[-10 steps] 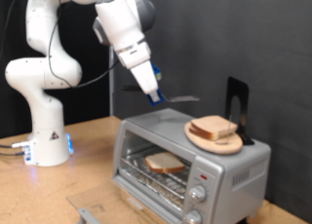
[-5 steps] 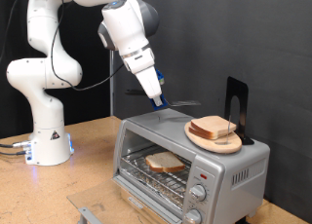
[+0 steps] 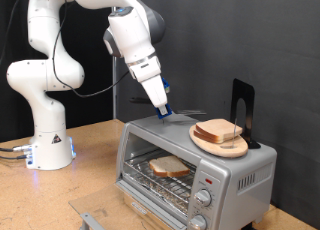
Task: Make a piece of toast with the oven
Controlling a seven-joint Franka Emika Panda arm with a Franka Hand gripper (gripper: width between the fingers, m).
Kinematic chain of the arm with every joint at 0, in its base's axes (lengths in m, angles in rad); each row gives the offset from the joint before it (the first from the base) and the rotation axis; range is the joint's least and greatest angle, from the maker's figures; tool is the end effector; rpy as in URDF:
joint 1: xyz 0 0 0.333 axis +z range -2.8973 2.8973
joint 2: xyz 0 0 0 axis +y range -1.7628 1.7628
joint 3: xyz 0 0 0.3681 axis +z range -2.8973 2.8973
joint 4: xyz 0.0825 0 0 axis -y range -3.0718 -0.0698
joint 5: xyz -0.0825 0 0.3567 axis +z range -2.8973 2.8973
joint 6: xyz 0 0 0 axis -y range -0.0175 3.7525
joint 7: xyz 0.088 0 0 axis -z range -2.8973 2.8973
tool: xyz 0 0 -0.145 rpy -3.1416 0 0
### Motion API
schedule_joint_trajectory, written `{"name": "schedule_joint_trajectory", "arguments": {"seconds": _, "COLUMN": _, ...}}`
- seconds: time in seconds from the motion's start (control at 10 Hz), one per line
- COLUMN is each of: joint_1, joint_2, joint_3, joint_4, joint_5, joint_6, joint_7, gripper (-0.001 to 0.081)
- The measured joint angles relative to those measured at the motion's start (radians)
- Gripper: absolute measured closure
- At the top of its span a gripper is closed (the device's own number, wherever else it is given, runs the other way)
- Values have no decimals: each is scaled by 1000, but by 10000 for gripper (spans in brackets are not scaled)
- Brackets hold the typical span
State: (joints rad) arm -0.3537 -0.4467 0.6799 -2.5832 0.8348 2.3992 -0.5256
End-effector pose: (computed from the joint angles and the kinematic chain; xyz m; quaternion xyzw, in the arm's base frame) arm 0.3708 0.1587 0.4250 -0.9700 -0.1282 -0.1360 0.1554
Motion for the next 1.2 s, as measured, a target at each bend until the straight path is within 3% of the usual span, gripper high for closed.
{"name": "schedule_joint_trajectory", "arguments": {"seconds": 0.3, "joint_1": 0, "joint_2": 12, "joint_3": 22, "joint_4": -7, "joint_5": 2, "joint_6": 28, "joint_7": 5, "gripper": 397}}
{"name": "schedule_joint_trajectory", "arguments": {"seconds": 0.4, "joint_1": 0, "joint_2": 20, "joint_3": 29, "joint_4": -8, "joint_5": 2, "joint_6": 38, "joint_7": 9, "gripper": 182}}
{"name": "schedule_joint_trajectory", "arguments": {"seconds": 0.5, "joint_1": 0, "joint_2": 28, "joint_3": 32, "joint_4": -8, "joint_5": 2, "joint_6": 44, "joint_7": 11, "gripper": 44}}
{"name": "schedule_joint_trajectory", "arguments": {"seconds": 0.8, "joint_1": 1, "joint_2": 28, "joint_3": 29, "joint_4": -5, "joint_5": 43, "joint_6": 47, "joint_7": 0, "gripper": 0}}
{"name": "schedule_joint_trajectory", "arguments": {"seconds": 1.2, "joint_1": 5, "joint_2": -33, "joint_3": -42, "joint_4": 8, "joint_5": 95, "joint_6": -16, "joint_7": -41, "gripper": -2}}
